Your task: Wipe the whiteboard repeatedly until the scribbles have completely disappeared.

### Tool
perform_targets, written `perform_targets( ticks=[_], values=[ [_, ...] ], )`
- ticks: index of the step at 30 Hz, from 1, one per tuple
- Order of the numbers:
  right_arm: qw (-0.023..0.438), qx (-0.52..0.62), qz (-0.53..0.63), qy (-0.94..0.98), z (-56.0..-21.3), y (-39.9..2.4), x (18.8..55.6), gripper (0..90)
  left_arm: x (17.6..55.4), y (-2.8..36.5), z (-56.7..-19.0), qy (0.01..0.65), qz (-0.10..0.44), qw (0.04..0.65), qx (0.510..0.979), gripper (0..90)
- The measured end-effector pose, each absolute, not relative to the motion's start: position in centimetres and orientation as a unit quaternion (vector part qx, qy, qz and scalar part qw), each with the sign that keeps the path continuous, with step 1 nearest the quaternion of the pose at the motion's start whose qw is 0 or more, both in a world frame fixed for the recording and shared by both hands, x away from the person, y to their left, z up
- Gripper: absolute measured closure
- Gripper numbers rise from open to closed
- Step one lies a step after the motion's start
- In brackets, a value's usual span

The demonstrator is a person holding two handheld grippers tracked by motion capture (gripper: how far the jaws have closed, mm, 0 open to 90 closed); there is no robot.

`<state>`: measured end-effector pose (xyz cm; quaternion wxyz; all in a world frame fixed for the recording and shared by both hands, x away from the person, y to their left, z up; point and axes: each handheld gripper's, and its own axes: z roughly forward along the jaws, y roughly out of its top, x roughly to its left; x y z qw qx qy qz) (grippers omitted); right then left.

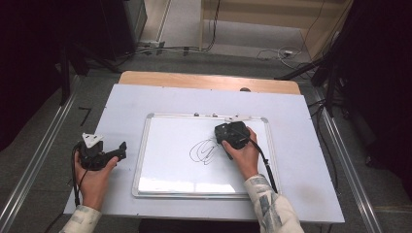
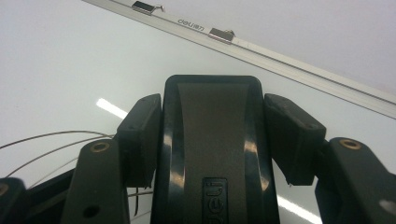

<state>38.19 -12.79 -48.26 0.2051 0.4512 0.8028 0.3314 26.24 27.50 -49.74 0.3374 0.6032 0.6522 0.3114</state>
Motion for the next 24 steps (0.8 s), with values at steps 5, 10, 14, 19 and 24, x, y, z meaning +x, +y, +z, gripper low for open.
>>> perform_targets(
  ticks=[5, 10, 14, 19, 24],
  values=[
    [0.207, 0.447, 0.331, 0.805, -48.3, -12.8, 38.2, 38.9, 26.2, 27.5, -49.7, 0.652, 0.312, 0.338, 0.603, 7.8],
    [0.204, 0.443, 0.335, 0.806, -48.4, -12.6, 38.0, 39.2, 26.2, 27.4, -49.7, 0.652, 0.313, 0.337, 0.603, 7.9],
    [0.2, 0.437, 0.341, 0.808, -48.5, -12.0, 37.7, 39.3, 26.3, 27.4, -49.7, 0.651, 0.312, 0.338, 0.604, 7.8],
    [0.197, 0.434, 0.343, 0.81, -48.6, -11.6, 37.4, 39.3, 26.3, 27.3, -49.7, 0.651, 0.313, 0.338, 0.603, 7.9],
    [0.194, 0.424, 0.346, 0.814, -48.7, -10.9, 37.0, 39.3, 26.3, 27.3, -49.7, 0.651, 0.313, 0.339, 0.603, 7.8]
  ],
)
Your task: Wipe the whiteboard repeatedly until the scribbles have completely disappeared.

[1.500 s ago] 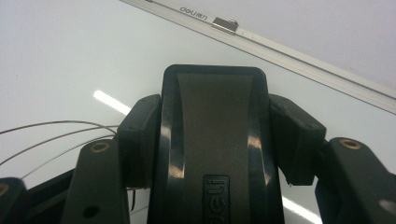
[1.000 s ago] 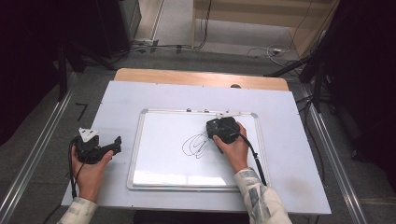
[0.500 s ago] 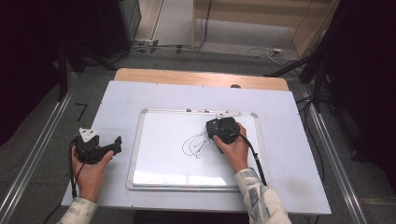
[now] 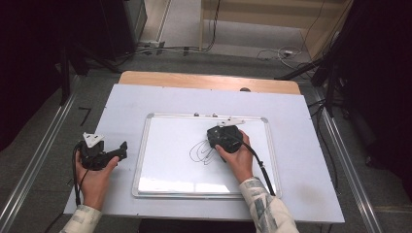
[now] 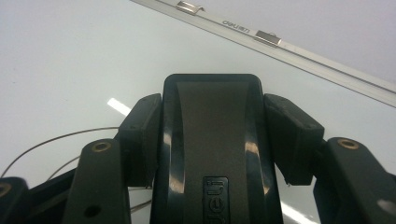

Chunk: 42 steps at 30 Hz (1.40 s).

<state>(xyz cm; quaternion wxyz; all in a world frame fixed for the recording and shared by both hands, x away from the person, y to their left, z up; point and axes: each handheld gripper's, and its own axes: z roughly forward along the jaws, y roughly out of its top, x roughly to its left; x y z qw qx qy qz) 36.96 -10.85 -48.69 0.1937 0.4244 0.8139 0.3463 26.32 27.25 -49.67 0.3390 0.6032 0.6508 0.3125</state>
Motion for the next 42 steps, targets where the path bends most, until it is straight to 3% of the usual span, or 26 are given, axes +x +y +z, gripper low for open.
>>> perform_targets(
  ticks=[42],
  values=[
    [0.179, 0.39, 0.354, 0.831, -49.0, -7.0, 34.4, 39.3, 26.4, 27.2, -49.7, 0.651, 0.312, 0.338, 0.604, 7.8]
  ],
)
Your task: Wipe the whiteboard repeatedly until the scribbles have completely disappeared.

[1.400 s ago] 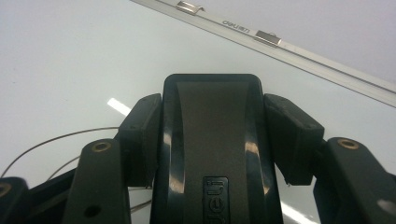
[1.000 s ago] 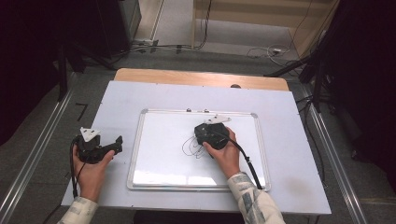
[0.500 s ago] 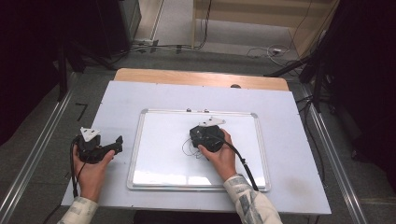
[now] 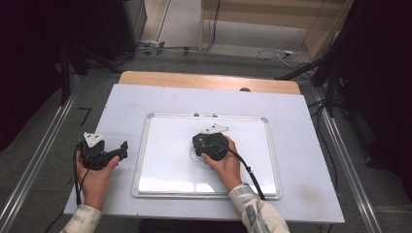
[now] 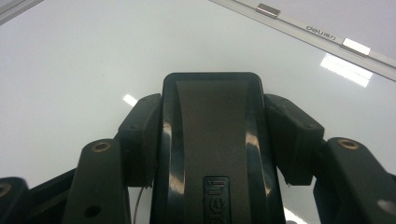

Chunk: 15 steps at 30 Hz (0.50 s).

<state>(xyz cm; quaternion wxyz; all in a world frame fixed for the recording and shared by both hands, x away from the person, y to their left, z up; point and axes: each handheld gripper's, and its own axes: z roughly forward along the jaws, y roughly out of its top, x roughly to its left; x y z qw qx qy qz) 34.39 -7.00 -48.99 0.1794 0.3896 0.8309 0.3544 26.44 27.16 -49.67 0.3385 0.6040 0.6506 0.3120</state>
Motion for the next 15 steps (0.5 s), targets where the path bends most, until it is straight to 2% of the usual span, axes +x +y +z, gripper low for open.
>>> perform_targets(
  ticks=[15],
  values=[
    [0.175, 0.38, 0.357, 0.835, -49.1, -5.6, 33.5, 39.3, 26.4, 27.2, -49.6, 0.651, 0.312, 0.34, 0.603, 7.9]
  ],
)
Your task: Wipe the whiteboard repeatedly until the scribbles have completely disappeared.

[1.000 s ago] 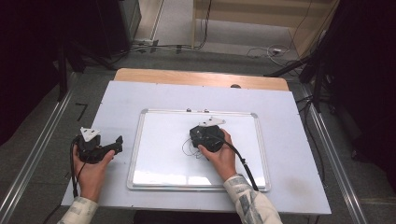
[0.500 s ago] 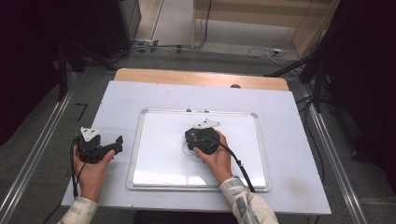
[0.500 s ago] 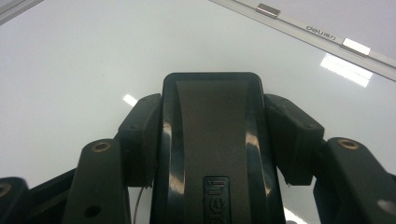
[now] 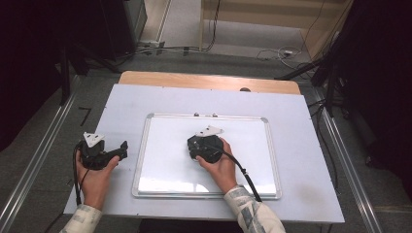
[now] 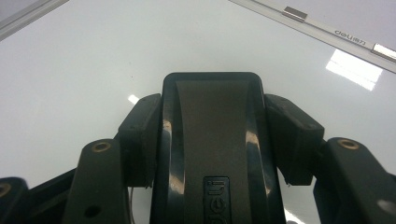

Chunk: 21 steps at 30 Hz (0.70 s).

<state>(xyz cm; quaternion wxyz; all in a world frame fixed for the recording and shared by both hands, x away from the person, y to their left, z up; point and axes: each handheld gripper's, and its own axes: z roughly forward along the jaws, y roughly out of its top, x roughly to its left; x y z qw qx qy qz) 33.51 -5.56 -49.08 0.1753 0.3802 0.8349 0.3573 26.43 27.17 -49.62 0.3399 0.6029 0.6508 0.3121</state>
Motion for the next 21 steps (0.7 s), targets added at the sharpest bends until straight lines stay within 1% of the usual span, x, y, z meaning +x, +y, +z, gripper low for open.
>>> perform_targets(
  ticks=[21],
  values=[
    [0.171, 0.367, 0.362, 0.84, -49.2, -3.6, 32.6, 39.2, 26.4, 27.1, -49.6, 0.651, 0.312, 0.34, 0.603, 7.9]
  ],
)
